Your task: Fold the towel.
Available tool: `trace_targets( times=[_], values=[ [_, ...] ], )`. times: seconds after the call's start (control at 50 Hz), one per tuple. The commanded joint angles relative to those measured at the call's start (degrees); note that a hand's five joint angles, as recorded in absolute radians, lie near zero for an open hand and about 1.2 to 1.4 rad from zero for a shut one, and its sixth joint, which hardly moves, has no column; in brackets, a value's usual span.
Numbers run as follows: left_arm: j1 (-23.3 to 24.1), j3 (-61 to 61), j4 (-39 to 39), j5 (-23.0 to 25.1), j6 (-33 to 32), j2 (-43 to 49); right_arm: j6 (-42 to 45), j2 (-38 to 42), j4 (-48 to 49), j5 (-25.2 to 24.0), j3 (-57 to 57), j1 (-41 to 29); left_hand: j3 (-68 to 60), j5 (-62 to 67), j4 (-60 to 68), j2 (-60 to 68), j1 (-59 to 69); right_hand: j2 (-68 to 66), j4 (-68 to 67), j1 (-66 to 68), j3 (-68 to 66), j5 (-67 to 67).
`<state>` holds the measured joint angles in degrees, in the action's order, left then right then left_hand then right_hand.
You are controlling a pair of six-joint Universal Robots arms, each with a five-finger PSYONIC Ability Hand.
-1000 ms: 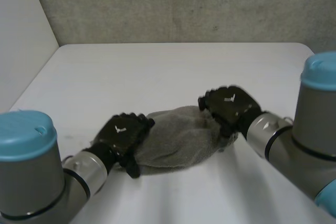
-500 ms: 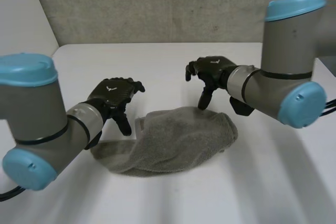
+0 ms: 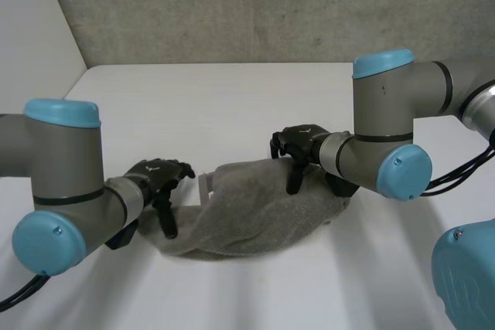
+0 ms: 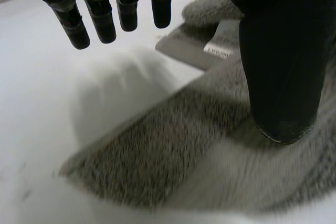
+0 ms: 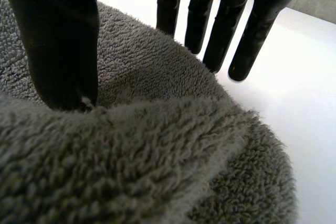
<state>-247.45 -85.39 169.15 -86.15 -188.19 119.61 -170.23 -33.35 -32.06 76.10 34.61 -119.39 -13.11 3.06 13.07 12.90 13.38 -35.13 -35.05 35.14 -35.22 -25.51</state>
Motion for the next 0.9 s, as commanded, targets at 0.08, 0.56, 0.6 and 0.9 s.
trace_targets(
  times=[0.08, 0.56, 0.6, 0.9],
  values=[
    [-0.49, -4.34, 0.48, 0.1, -0.25, -2.01, 0.86, -0.05, -0.19, -0.33, 1.51, -0.05, -2.14, 2.19, 2.18, 2.35, 1.88, -18.98, -19.05, 18.96, -18.88, -18.6],
    [-0.84, -5.22, 5.05, 0.19, -4.21, -1.39, 7.37, -6.12, 1.74, 0.37, 1.6, -0.49, -66.89, 66.94, 66.93, 67.1, 66.62, -44.87, -44.95, 44.86, -44.78, -44.49],
    [-0.84, -4.61, 5.75, 0.19, -5.0, -1.66, 7.46, -7.08, 5.15, 0.63, 1.43, -0.4, -66.89, 66.94, 66.93, 67.1, 66.62, -44.87, -44.95, 44.86, -44.78, -44.49],
    [-2.6, 14.99, 33.61, -9.83, 1.68, -10.71, 7.37, -24.81, 58.55, 8.36, 14.48, 3.1, -66.89, 66.94, 66.93, 67.1, 66.62, -44.87, -44.95, 44.86, -44.78, -44.49]
  ],
)
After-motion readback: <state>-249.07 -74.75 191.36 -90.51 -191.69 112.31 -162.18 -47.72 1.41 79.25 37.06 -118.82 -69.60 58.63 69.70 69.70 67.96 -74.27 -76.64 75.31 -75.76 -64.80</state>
